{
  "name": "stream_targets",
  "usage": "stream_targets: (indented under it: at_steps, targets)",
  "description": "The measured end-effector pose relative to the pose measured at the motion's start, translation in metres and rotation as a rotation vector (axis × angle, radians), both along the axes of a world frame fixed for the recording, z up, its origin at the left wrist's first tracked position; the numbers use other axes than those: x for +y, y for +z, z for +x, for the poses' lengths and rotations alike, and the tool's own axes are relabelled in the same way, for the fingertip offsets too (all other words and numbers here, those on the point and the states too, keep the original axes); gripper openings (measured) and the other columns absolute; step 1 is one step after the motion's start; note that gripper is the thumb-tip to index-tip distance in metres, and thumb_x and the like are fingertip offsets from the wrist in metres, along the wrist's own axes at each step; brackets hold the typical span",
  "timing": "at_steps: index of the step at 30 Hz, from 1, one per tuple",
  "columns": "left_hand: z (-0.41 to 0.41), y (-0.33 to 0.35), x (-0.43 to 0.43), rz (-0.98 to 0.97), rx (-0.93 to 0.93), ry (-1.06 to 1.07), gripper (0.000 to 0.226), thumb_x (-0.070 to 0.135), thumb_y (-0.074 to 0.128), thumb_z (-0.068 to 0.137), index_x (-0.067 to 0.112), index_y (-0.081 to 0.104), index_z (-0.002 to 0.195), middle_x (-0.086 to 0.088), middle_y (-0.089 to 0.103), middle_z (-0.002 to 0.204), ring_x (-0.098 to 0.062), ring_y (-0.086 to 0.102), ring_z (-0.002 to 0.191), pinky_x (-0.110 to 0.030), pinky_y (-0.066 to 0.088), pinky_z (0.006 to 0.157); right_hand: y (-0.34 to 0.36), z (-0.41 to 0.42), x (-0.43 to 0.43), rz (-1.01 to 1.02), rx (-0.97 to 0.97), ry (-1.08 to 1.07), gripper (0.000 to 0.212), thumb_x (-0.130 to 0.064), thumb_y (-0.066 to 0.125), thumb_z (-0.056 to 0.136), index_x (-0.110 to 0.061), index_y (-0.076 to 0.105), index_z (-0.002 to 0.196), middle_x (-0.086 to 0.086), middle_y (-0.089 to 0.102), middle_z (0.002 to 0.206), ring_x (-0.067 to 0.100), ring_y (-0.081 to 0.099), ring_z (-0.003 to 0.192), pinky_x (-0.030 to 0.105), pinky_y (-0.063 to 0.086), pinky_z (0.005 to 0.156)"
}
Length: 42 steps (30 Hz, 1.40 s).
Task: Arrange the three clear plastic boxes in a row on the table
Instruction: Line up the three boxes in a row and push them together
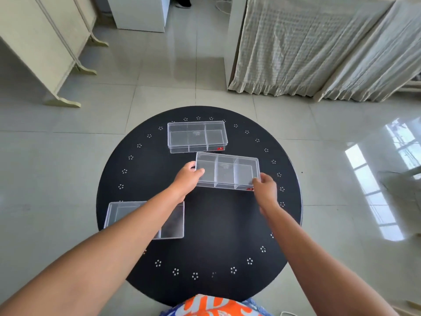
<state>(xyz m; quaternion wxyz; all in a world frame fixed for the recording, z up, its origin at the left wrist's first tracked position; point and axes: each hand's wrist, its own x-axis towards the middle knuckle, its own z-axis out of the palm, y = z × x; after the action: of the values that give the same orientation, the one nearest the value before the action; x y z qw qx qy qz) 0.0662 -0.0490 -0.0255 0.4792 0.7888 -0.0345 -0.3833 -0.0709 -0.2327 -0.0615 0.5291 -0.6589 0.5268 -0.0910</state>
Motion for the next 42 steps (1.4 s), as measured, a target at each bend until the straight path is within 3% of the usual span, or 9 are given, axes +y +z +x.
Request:
stream_targets:
  at_steps: [6, 16, 21, 25, 28, 31, 36, 38, 42]
  targets:
    - [0.035, 0.0, 0.074, 0.1, -0.076, 0.096, 0.062, 0.032, 0.053, 0.094, 0.017, 0.033, 0.151, -0.007, 0.043, 0.153, -0.025, 0.046, 0.135, -0.038, 0.039, 0.105, 0.0, 0.041, 0.072, 0.058, -0.041, 0.106, 0.031, -0.013, 0.046, 0.091, -0.014, 0.063, 0.117, 0.0, 0.072, 0.103, 0.004, 0.061, 0.071, 0.023, 0.044, 0.062]
    - [0.079, -0.005, 0.17, 0.159, -0.093, 0.258, 0.062, 0.032, 0.056, 0.094, 0.016, 0.036, 0.15, -0.006, 0.042, 0.155, -0.028, 0.046, 0.136, -0.044, 0.04, 0.11, 0.002, 0.094, 0.161, 0.086, -0.029, 0.304, 0.032, -0.018, 0.044, 0.092, -0.017, 0.063, 0.118, -0.003, 0.073, 0.101, 0.014, 0.067, 0.084, 0.031, 0.052, 0.075]
    - [0.086, -0.013, 0.189, 0.135, -0.071, 0.29, 0.048, 0.022, 0.053, 0.098, 0.01, 0.044, 0.144, 0.003, 0.052, 0.132, -0.023, 0.053, 0.122, -0.032, 0.04, 0.096, 0.004, 0.103, 0.177, 0.076, -0.009, 0.329, 0.026, -0.017, 0.045, 0.094, -0.018, 0.062, 0.113, -0.001, 0.071, 0.097, 0.017, 0.064, 0.082, 0.034, 0.052, 0.078]
    - [0.086, -0.019, 0.197, 0.123, -0.028, 0.31, 0.047, 0.023, 0.052, 0.098, 0.014, 0.046, 0.143, -0.015, 0.058, 0.138, -0.038, 0.053, 0.129, -0.046, 0.045, 0.103, 0.005, 0.104, 0.179, 0.066, 0.007, 0.355, 0.024, -0.017, 0.046, 0.095, -0.022, 0.059, 0.114, -0.006, 0.065, 0.092, 0.017, 0.062, 0.086, 0.034, 0.05, 0.08]
    - [0.084, -0.022, 0.2, 0.102, 0.009, 0.297, 0.053, 0.026, 0.052, 0.098, 0.017, 0.038, 0.149, -0.012, 0.054, 0.143, -0.034, 0.052, 0.13, -0.046, 0.042, 0.107, 0.004, 0.103, 0.179, 0.055, 0.03, 0.371, 0.023, -0.016, 0.044, 0.095, -0.022, 0.058, 0.113, -0.004, 0.067, 0.092, 0.017, 0.063, 0.083, 0.033, 0.05, 0.079]
    - [0.085, -0.024, 0.199, 0.09, 0.008, 0.288, 0.053, 0.025, 0.052, 0.098, 0.019, 0.038, 0.149, -0.01, 0.054, 0.143, -0.031, 0.052, 0.13, -0.044, 0.042, 0.107, 0.004, 0.103, 0.179, 0.044, 0.045, 0.377, 0.02, -0.014, 0.043, 0.094, -0.02, 0.058, 0.104, -0.001, 0.063, 0.083, 0.018, 0.057, 0.075, 0.035, 0.05, 0.075]
    - [0.085, -0.025, 0.195, 0.116, -0.002, 0.308, 0.056, 0.024, 0.054, 0.097, 0.016, 0.036, 0.15, -0.011, 0.051, 0.147, -0.036, 0.048, 0.135, -0.046, 0.04, 0.109, 0.003, 0.103, 0.175, 0.037, 0.089, 0.393, 0.019, -0.008, 0.038, 0.082, -0.005, 0.057, 0.082, 0.005, 0.043, 0.066, 0.021, 0.033, 0.062, 0.035, 0.032, 0.061]
    - [0.086, -0.025, 0.192, 0.165, -0.041, 0.316, 0.063, 0.028, 0.056, 0.095, 0.017, 0.031, 0.152, -0.009, 0.042, 0.154, -0.03, 0.044, 0.138, -0.043, 0.038, 0.112, 0.003, 0.104, 0.171, 0.039, 0.084, 0.379, 0.027, -0.01, 0.04, 0.086, -0.001, 0.061, 0.1, 0.004, 0.051, 0.074, 0.021, 0.04, 0.067, 0.032, 0.035, 0.064]
    - [0.09, -0.01, 0.178, 0.342, -0.3, 0.325, 0.062, 0.03, 0.055, 0.094, 0.023, 0.033, 0.151, -0.011, 0.041, 0.15, -0.032, 0.048, 0.132, -0.045, 0.044, 0.103, 0.006, 0.11, 0.149, -0.011, 0.072, 0.317, 0.046, -0.025, 0.046, 0.092, -0.017, 0.052, 0.137, 0.005, 0.064, 0.118, 0.024, 0.063, 0.101, 0.035, 0.05, 0.088]
